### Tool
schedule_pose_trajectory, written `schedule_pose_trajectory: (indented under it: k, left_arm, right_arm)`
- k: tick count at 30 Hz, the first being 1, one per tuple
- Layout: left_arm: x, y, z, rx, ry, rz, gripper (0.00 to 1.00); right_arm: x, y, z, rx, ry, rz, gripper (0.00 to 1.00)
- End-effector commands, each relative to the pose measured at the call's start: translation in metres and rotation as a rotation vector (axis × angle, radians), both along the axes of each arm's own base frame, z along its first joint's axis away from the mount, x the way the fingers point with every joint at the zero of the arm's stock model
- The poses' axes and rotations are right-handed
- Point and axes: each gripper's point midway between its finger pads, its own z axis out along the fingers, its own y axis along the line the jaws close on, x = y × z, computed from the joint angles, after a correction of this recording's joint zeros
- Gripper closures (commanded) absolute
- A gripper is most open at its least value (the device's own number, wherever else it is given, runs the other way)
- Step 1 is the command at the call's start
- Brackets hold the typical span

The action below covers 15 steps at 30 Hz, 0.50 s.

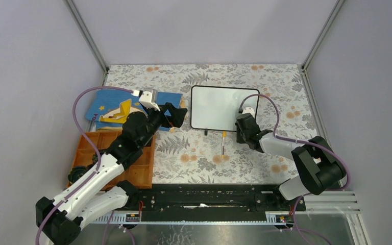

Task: Write a sentence on the whiteboard
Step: Move the whiteboard to the center of the board.

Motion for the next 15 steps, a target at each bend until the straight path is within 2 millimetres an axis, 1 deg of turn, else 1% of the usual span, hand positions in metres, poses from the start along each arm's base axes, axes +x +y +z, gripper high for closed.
schedule_pose_trajectory:
  k: [1, 3, 7, 11, 13, 15]
  left_arm:
    - [0.0, -0.005, 0.005, -0.018, -0.018, -0.013, 0.01]
    - [0.001, -0.005, 0.005, -0.016, -0.018, -0.012, 0.01]
    - [0.001, -0.004, 0.004, -0.011, -0.019, -0.006, 0.01]
    - [0.002, -0.005, 0.002, -0.006, -0.014, -0.005, 0.01]
    - [0.003, -0.006, 0.0, -0.005, -0.009, -0.008, 0.01]
    - [0.003, -0.006, 0.0, -0.004, -0.007, -0.01, 0.01]
  right_arm:
    - [-0.012, 0.025, 0.003, 0.037, 0.025, 0.136, 0.94]
    - [-0.013, 0.029, 0.001, 0.036, 0.027, 0.162, 0.93]
    - [-0.012, 0.03, -0.005, 0.024, 0.043, 0.163, 0.93]
    - [-0.005, 0.026, -0.003, -0.008, 0.039, 0.14, 0.92]
    - [-0.002, 0.025, -0.001, -0.024, 0.04, 0.13, 0.9]
    - [-0.001, 0.024, 0.0, -0.027, 0.039, 0.126, 0.85]
